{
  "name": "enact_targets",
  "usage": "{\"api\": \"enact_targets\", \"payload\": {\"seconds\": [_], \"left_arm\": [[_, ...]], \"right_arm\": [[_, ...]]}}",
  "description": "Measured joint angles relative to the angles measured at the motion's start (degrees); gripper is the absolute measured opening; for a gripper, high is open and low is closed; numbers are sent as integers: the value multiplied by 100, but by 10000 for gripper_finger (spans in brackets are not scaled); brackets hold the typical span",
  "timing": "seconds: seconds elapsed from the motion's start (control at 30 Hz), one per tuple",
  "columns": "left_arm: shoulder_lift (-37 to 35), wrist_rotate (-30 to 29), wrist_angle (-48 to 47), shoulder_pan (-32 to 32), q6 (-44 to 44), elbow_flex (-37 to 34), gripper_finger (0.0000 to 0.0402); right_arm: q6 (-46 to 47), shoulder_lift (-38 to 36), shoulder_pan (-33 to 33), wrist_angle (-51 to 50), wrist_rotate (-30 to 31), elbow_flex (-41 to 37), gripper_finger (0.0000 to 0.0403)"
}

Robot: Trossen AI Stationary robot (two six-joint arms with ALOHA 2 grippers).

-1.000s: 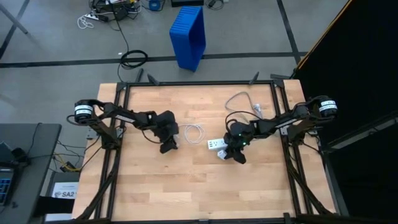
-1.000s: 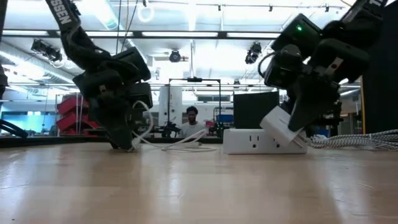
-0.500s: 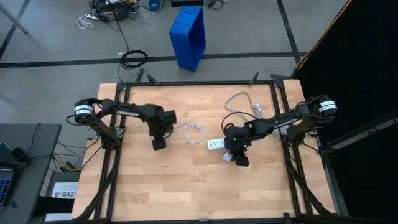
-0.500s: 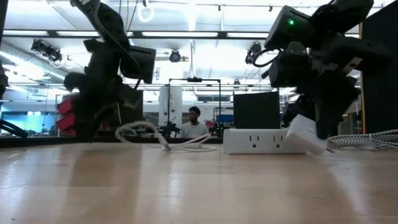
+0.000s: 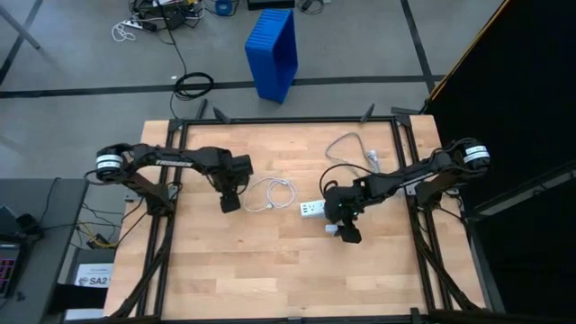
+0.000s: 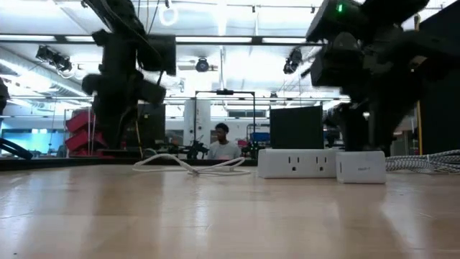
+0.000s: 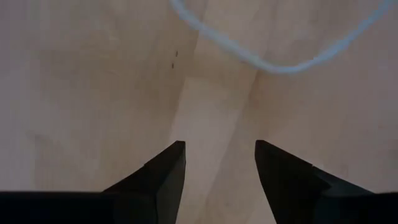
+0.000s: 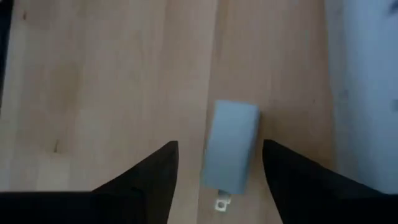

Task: Insert USB
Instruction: Remove the white charger cable from the white charger adapter, then return to Home Position

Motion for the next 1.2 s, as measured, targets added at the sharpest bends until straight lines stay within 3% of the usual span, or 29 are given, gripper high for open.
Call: {"api": "enact_targets", "payload": {"seconds": [0.17,0.3,0.47,0.57,0.87,1.03,1.2], "left_arm": [[-1356,-200,-152,-35,12,-11,160],[-2857,-737,1342,-214,-24,-454,122],[-4330,-668,3393,-380,223,-1559,40],[-4976,-641,3844,-409,346,-2145,8],[-6666,-595,4206,-403,491,-3230,1],[-7232,-529,4782,-400,321,-3970,0],[-7372,-314,5411,-398,72,-4666,0]], "right_arm": [[-764,-935,-55,-449,1237,266,161],[-1323,-2106,-270,220,1280,87,109],[-1904,-3545,-737,1348,946,-678,39],[-1944,-4379,-1154,1559,811,-1179,6],[-1879,-6329,-2347,2115,123,-2478,2],[-1649,-6884,-2736,3148,-509,-3439,1],[-1148,-7036,-2939,4148,-557,-4378,0]]}}
